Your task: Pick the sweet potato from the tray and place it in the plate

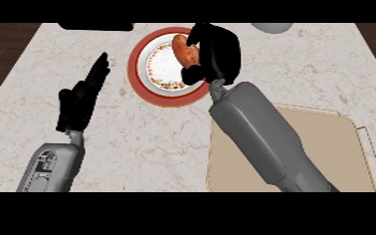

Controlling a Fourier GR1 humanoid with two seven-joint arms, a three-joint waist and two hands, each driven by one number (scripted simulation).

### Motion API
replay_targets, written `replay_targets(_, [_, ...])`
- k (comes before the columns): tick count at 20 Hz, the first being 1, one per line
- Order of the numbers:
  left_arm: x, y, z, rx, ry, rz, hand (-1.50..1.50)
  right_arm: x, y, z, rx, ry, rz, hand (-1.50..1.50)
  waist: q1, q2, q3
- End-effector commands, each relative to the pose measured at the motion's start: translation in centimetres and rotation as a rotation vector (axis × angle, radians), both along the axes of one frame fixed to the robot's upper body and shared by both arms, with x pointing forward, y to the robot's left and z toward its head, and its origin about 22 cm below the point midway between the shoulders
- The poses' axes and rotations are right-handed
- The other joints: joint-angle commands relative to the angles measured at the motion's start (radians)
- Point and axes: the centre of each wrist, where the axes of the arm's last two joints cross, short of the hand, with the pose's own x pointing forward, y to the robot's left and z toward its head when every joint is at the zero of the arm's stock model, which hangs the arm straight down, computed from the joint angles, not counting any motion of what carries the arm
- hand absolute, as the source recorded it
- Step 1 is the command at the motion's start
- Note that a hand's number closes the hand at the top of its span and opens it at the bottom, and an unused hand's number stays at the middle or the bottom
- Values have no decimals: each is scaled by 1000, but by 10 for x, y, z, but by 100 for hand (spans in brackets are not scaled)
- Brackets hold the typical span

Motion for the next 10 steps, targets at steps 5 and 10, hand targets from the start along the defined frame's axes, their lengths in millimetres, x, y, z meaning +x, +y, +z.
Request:
replay_targets(5, [7, -12, 16, 5, -13, -44, 0, 34, 16, -41, -182, 122, -43, 150, 37, 9, 0])
replay_targets(10, [7, -21, 3, -2, -17, -64, 0, 44, 5, -58, -81, 220, -127, 150, 67, 21, 0])
